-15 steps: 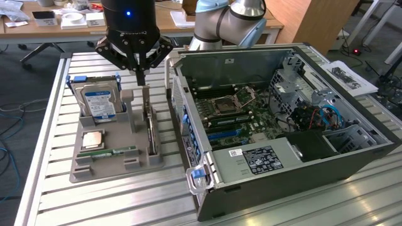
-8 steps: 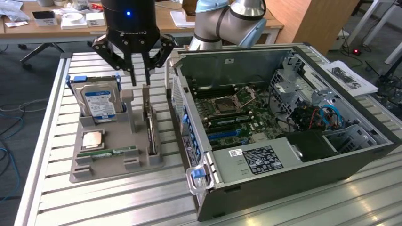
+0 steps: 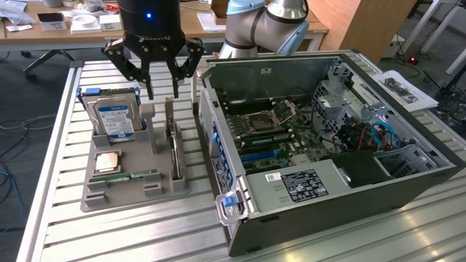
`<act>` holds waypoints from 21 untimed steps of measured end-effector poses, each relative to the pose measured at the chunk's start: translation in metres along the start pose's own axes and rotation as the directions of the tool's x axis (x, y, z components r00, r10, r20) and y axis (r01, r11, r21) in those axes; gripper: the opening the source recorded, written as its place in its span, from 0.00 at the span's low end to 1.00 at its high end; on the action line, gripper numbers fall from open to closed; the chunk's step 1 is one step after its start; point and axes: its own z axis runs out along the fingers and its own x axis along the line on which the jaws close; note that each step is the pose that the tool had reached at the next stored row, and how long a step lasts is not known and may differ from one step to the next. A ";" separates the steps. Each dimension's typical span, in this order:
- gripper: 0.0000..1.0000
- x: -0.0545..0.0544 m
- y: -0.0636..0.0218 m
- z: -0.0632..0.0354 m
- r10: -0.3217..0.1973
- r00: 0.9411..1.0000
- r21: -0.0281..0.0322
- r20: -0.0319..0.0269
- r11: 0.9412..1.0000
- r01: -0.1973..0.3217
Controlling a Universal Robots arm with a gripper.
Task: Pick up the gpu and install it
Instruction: 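Pick up the gpu and move the gpu toward the slot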
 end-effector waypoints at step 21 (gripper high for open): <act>0.47 0.001 -0.0013 0.0293 0.000 1.000 0.000 0.000 1.000 0.000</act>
